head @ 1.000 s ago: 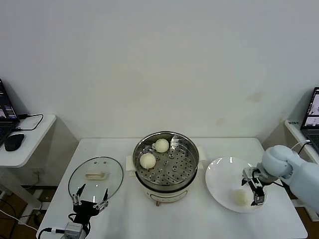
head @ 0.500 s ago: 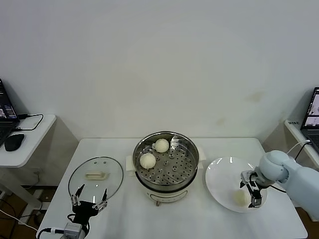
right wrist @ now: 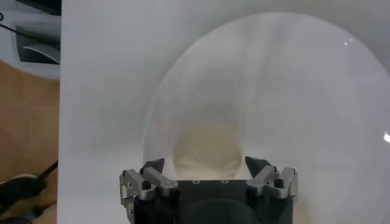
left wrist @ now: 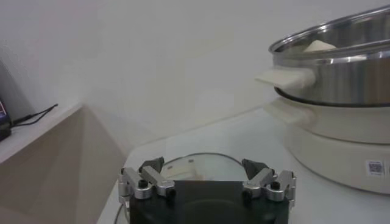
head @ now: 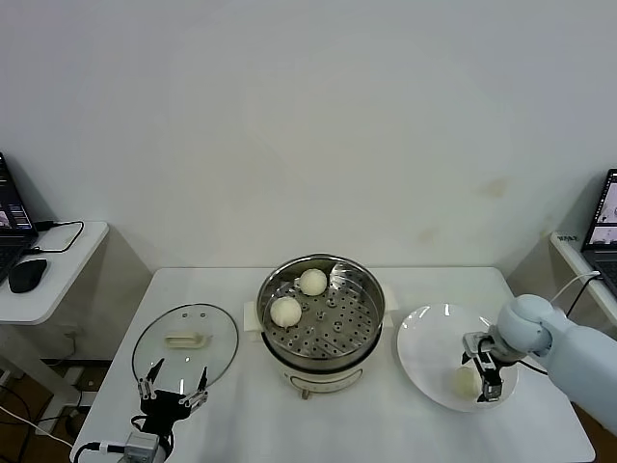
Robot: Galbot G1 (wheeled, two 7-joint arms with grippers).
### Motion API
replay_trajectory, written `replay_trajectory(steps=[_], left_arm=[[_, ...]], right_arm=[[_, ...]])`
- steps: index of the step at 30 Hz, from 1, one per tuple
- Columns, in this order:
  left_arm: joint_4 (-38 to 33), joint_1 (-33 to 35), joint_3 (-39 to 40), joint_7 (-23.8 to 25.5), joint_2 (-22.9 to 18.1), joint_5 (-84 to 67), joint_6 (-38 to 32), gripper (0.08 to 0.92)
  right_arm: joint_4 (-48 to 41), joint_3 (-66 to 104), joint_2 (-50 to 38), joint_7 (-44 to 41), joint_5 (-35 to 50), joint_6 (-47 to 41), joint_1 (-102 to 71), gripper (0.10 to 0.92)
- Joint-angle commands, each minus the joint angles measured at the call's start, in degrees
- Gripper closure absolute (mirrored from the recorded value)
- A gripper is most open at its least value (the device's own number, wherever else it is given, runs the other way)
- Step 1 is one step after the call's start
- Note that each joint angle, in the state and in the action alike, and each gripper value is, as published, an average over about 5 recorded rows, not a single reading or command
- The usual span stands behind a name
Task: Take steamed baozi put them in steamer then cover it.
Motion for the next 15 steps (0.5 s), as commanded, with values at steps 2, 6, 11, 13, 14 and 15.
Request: replay_trajectory(steps=[2, 6, 11, 13, 14, 15], left_arm=[[0.26, -0.2, 0.09, 0.03, 0.02, 0.02, 0.02, 0.177], [0.41, -0.35, 0.01, 0.08, 0.13, 0.0, 0.04, 0.177], [0.58, -0.8, 0.2, 0.12, 0.05, 0.03, 0.11, 0.177], [0.63, -0.93, 0.32, 0.14, 0.02, 0.05, 0.13, 0.177], [0.67, -0.97, 0.35, 0.14, 0.02, 0.05, 0.14, 0.177], [0.72, -0.99, 0.35, 0.14, 0.03, 0.05, 0.13, 0.177]], right_arm=[[-1.51, -0.17, 0.61, 0.61, 0.0, -0.07, -0.07, 0.205], [-1.49, -0.32, 0.56, 0.37, 0.75, -0.1, 0.28, 0.263], [-1.68, -0.37, 0.62, 0.34, 1.47, -0.2, 1.11, 0.376], [-1.83, -0.26, 0.78, 0.32, 1.74, -0.24, 1.47, 0.405], [-1.88, -0.21, 0.85, 0.3, 1.92, -0.26, 1.68, 0.411], [-1.92, -0.21, 0.87, 0.23, 2.19, -0.3, 2.07, 0.417]])
